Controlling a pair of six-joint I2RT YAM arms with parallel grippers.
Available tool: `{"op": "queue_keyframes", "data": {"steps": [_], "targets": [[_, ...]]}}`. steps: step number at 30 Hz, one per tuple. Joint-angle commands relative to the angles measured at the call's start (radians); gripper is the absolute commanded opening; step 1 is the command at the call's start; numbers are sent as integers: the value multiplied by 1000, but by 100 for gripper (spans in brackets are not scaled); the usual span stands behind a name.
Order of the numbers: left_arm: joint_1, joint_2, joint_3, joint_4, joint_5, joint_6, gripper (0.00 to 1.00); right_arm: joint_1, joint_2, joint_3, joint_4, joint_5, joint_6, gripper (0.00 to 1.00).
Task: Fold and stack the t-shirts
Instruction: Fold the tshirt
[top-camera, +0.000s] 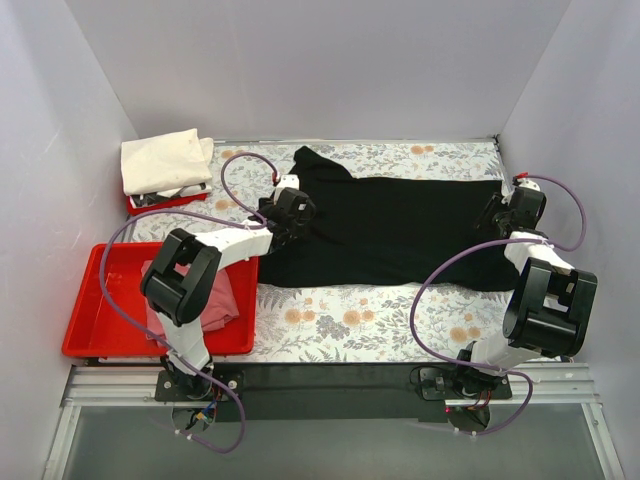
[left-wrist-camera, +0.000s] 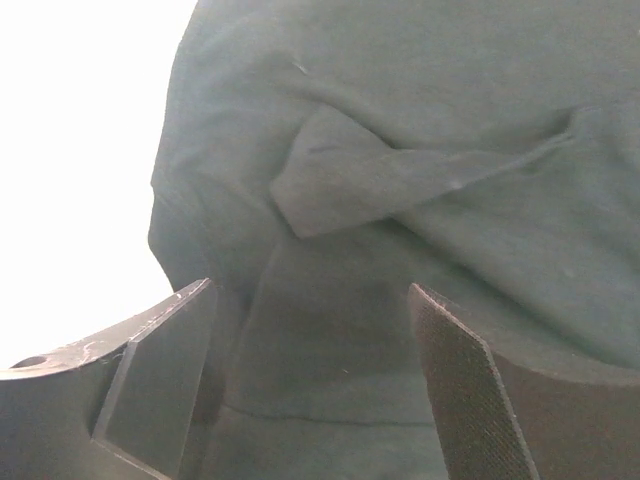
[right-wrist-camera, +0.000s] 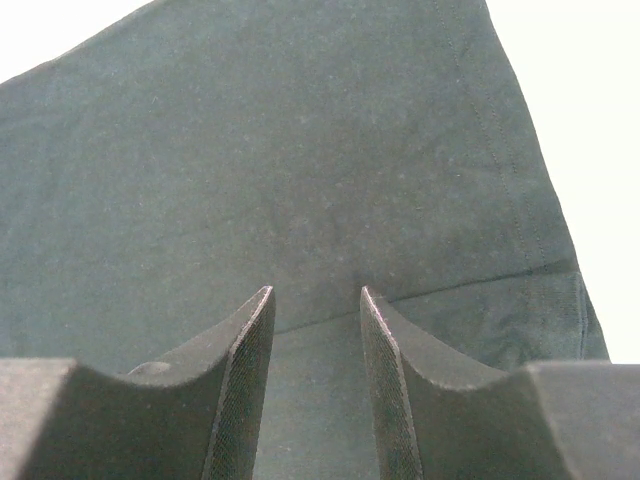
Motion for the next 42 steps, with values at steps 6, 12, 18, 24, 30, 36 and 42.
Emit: {"op": "queue_keyframes", "data": {"steps": [6, 12, 18, 24, 30, 36, 42], "targets": [[44, 30, 36, 104, -20, 139, 65, 1, -34, -12, 22, -19, 0, 36], [53, 75, 52, 143, 3, 177, 52, 1, -30, -10, 22, -23, -1, 37], [53, 96, 65, 164, -9, 200, 33, 3, -33, -10, 21, -26, -1, 37], [55, 88, 80, 180, -35, 217, 0, 7, -28, -8, 21, -31, -3, 37], [53, 65, 106, 146, -89, 266, 0, 11, -28, -8, 21, -32, -4, 37], [55, 36, 163, 123, -72, 341, 0, 17, -22, -5, 21, -42, -4, 38], [55, 134, 281, 62, -55, 410, 0, 27, -19, -2, 19, -43, -6, 38]]}}
